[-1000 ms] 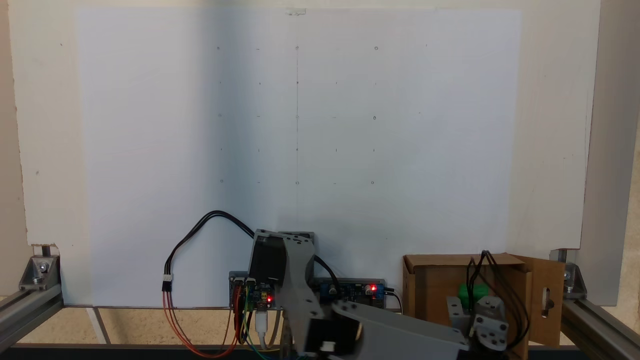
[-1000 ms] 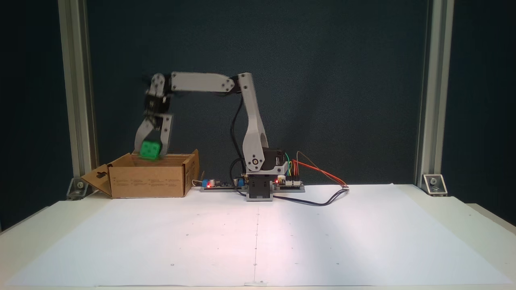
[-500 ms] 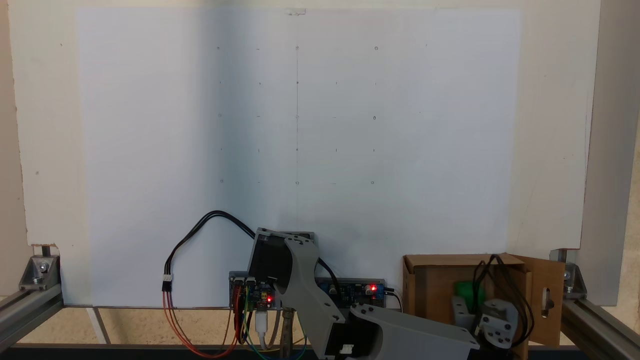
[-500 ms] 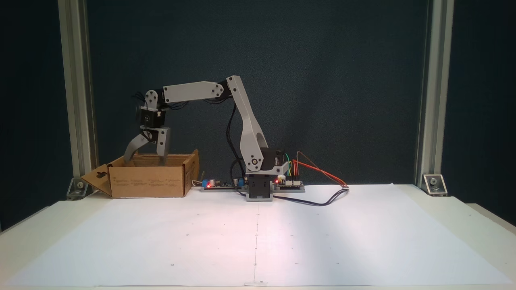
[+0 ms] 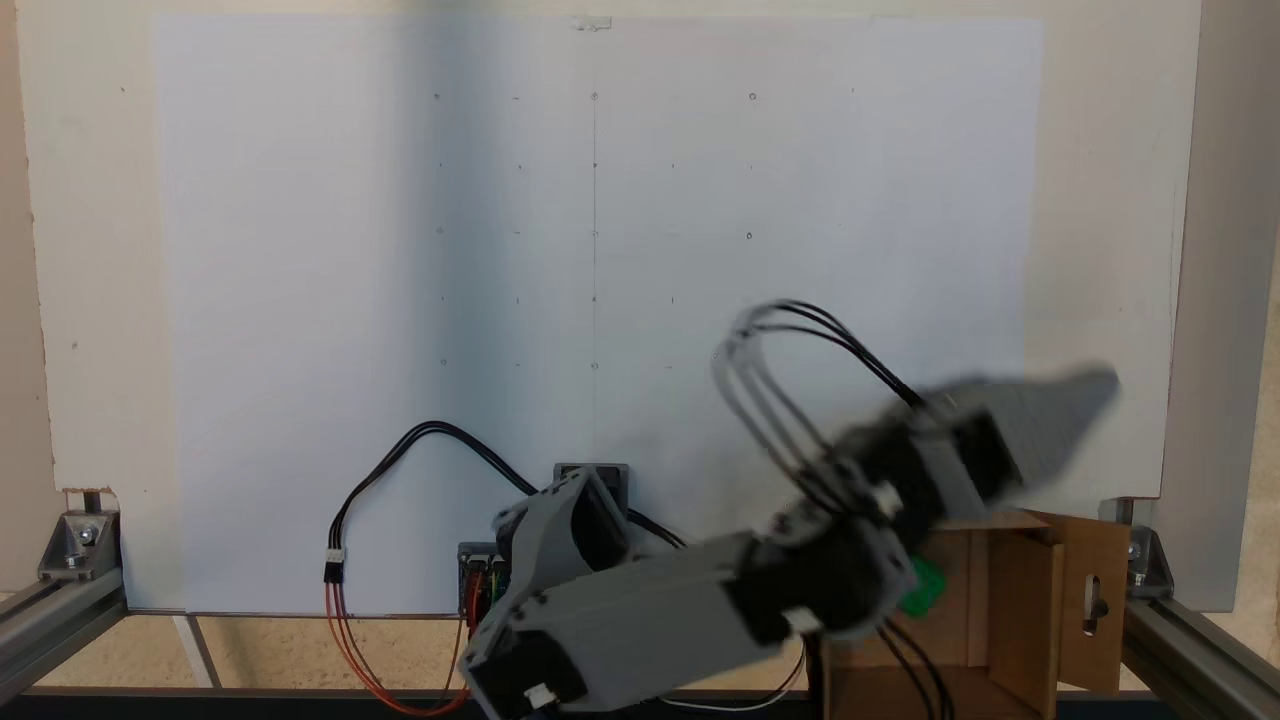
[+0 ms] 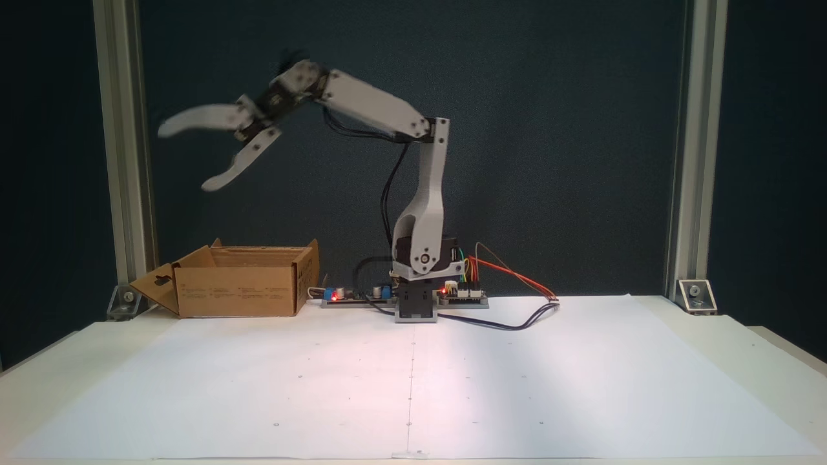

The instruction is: Grasp a green dice and put it in the bin.

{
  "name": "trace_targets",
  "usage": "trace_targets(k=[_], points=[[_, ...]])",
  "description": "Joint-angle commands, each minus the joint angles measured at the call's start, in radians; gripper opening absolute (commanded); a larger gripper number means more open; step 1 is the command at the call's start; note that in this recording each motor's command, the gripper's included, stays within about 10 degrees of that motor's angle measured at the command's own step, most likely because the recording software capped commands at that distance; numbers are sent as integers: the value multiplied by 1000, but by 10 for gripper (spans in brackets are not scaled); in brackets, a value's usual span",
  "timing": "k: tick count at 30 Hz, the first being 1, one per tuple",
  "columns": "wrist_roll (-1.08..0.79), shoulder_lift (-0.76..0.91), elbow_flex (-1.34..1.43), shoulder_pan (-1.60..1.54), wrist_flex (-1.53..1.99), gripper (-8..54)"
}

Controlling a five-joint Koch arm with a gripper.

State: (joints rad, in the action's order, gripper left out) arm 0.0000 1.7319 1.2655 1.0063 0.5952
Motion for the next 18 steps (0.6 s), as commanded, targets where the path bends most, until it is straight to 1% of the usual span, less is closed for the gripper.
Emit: trace_targets(k=[1,4,11,18], points=[[43,57,-17,-159,-37,432],[41,118,25,-379,-37,432],[44,311,281,-867,-78,435],[48,514,735,-976,-409,432]])
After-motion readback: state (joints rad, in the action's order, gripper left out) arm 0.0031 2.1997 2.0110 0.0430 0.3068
